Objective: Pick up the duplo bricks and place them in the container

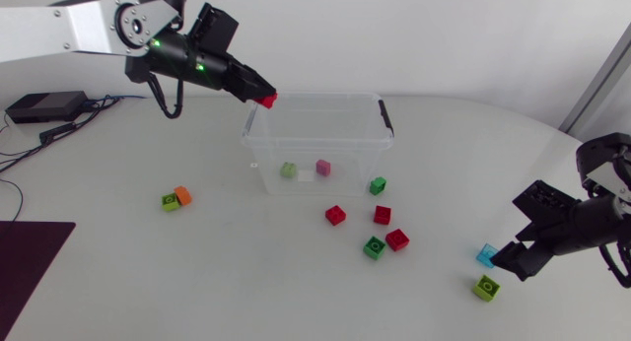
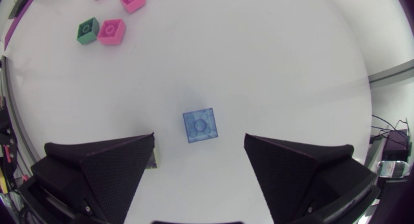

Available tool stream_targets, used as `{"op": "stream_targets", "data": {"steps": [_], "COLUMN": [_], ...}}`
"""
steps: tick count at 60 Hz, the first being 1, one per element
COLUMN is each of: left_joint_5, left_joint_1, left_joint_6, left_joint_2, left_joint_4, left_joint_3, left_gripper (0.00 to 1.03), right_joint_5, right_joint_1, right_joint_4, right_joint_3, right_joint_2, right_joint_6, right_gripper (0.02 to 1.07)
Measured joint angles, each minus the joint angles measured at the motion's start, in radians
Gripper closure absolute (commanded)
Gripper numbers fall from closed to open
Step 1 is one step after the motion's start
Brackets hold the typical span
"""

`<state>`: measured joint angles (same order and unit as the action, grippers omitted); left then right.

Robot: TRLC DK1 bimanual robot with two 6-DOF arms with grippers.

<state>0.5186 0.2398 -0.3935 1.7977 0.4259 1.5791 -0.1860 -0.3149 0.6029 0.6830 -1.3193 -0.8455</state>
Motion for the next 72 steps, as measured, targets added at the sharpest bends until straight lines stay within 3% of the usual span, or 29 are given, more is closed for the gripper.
{"op": "stream_targets", "data": {"steps": [3, 5, 18, 39, 46, 51, 53, 57, 59, 63, 72], "left_joint_5": [-0.001, -0.002, -0.002, -0.003, -0.003, -0.016, -0.026, -0.030, -0.042, -0.066, -0.135], "left_joint_1": [0.005, 0.005, -0.036, -0.296, -0.399, -0.449, -0.457, -0.468, -0.468, -0.468, -0.468], "left_joint_6": [0.006, 0.006, 0.004, -0.213, -0.338, -0.421, -0.459, -0.522, -0.543, -0.583, -0.659], "left_joint_2": [0.026, 0.032, 0.002, -0.122, -0.140, -0.140, -0.140, -0.127, -0.116, -0.087, -0.040], "left_joint_4": [-0.007, -0.006, 0.026, 0.247, 0.309, 0.335, 0.341, 0.349, 0.351, 0.356, 0.359], "left_joint_3": [0.000, 0.000, 0.000, -0.018, -0.049, -0.097, -0.121, -0.165, -0.178, -0.201, -0.240], "left_gripper": [0.11, 0.06, 0.06, 0.06, 0.06, 0.06, 0.06, 0.07, 0.07, 0.07, 0.07], "right_joint_5": [0.000, 0.000, -0.001, -0.001, 0.003, 0.007, 0.007, 0.008, 0.010, 0.007, 0.008], "right_joint_1": [-0.021, -0.033, -0.066, -0.011, 0.009, 0.020, 0.021, 0.026, 0.026, 0.026, 0.025], "right_joint_4": [0.000, 0.000, -0.005, -0.030, -0.047, -0.055, -0.058, -0.060, -0.061, -0.057, -0.041], "right_joint_3": [0.000, 0.000, 0.003, 0.099, 0.114, 0.114, 0.114, 0.114, 0.114, 0.115, 0.122], "right_joint_2": [-0.024, -0.037, -0.128, -0.266, -0.309, -0.325, -0.331, -0.345, -0.345, -0.345, -0.343], "right_joint_6": [-0.027, -0.043, -0.138, -0.158, -0.158, -0.158, -0.158, -0.164, -0.166, -0.174, -0.174], "right_gripper": [0.07, 0.07, 0.07, 0.07, 0.17, 0.31, 0.40, 0.72, 0.78, 0.84, 0.84]}}
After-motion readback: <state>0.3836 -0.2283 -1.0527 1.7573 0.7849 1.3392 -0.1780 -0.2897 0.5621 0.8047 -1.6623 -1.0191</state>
